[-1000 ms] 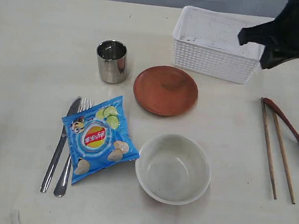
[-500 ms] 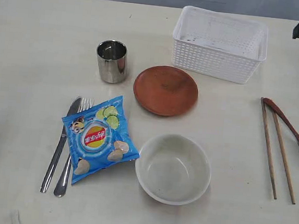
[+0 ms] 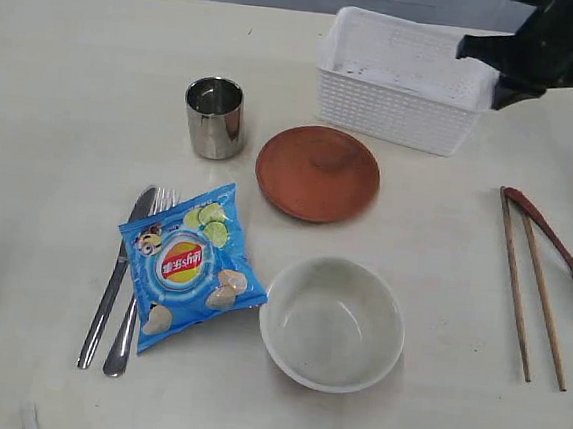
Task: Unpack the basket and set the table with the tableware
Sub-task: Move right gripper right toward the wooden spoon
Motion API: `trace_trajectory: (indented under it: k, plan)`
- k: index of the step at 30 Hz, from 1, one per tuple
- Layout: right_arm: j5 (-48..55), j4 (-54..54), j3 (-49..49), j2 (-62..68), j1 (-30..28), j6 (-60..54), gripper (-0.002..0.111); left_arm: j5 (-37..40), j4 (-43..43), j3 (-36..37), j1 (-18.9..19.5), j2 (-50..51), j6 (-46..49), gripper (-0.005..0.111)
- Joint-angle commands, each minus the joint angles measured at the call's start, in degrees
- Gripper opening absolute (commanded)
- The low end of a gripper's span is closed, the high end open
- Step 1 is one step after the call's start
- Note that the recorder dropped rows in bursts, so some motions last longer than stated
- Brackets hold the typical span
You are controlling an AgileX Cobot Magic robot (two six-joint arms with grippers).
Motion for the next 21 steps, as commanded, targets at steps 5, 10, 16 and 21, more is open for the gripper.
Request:
trace_trajectory:
  k: [5,10,16,21]
  plan:
    - [4.8,5.9,-8.2,-0.8,7.8,-13.7,-0.001,-0.3,-0.1,0.1,-0.4,-0.2,0.1,0.000]
    - [9.0,5.9,-7.4,-5.4,5.7,-12.9,-0.001,-0.3,-0.1,0.1,-0.4,-0.2,0.1,0.000]
    - [9.4,5.9,3.2,-12.9,1.6,-14.0,0.000,-0.3,-0.1,0.1,-0.4,-0.2,0.1,0.000]
    - [8.3,5.7,14.7,-20.0,-3.8,-15.7,0.000,-0.3,-0.1,0.1,-0.4,-0.2,0.1,0.000]
